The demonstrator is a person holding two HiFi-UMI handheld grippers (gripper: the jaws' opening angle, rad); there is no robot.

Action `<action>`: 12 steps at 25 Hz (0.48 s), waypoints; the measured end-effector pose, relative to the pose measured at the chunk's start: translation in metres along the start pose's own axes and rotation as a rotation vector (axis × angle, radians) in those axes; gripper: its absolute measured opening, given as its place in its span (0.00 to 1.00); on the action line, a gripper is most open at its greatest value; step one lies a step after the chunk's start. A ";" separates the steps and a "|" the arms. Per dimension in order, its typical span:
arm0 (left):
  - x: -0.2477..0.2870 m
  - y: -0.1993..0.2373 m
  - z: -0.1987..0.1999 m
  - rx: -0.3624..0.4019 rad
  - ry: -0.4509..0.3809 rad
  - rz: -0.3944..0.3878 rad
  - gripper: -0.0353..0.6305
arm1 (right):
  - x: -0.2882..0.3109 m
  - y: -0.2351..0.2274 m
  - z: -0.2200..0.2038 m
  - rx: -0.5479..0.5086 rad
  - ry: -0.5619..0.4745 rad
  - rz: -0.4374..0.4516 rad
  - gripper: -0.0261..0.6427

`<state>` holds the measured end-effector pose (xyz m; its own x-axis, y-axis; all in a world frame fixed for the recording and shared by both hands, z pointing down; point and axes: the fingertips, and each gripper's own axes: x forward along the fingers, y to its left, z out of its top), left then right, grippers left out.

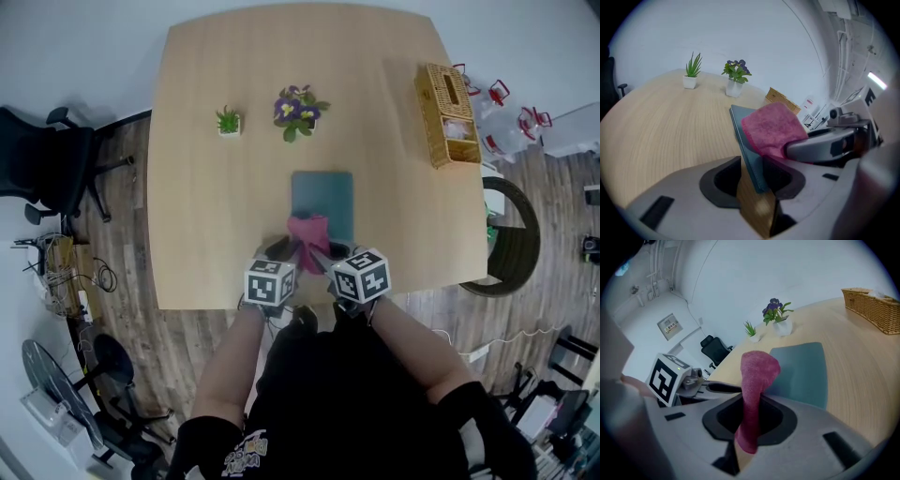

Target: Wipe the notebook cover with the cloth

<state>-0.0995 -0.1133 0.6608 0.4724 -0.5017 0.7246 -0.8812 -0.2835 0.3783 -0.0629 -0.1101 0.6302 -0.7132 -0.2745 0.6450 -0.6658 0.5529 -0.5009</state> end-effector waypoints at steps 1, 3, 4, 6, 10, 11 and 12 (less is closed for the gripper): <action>0.000 0.000 0.000 0.000 0.000 -0.001 0.26 | 0.004 0.000 -0.005 -0.001 0.016 -0.006 0.15; 0.000 0.003 0.001 -0.002 0.002 -0.002 0.26 | 0.013 0.001 -0.012 0.003 0.035 -0.017 0.15; -0.001 0.005 0.001 -0.003 0.004 0.000 0.26 | 0.016 0.001 -0.014 0.010 0.036 -0.018 0.15; -0.001 0.004 0.001 -0.005 0.005 0.002 0.26 | 0.017 0.000 -0.016 0.027 0.031 -0.015 0.15; -0.001 0.002 0.001 -0.003 0.002 -0.001 0.26 | 0.014 -0.001 -0.016 0.028 0.027 -0.030 0.15; -0.001 0.002 0.001 -0.004 0.003 -0.001 0.26 | 0.015 -0.001 -0.016 0.028 0.025 -0.033 0.14; -0.001 0.003 0.000 -0.005 0.004 -0.002 0.26 | 0.015 -0.002 -0.016 0.030 0.024 -0.035 0.14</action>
<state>-0.1023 -0.1140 0.6610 0.4738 -0.4984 0.7261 -0.8806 -0.2804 0.3821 -0.0691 -0.1023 0.6501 -0.6841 -0.2745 0.6758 -0.6969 0.5194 -0.4946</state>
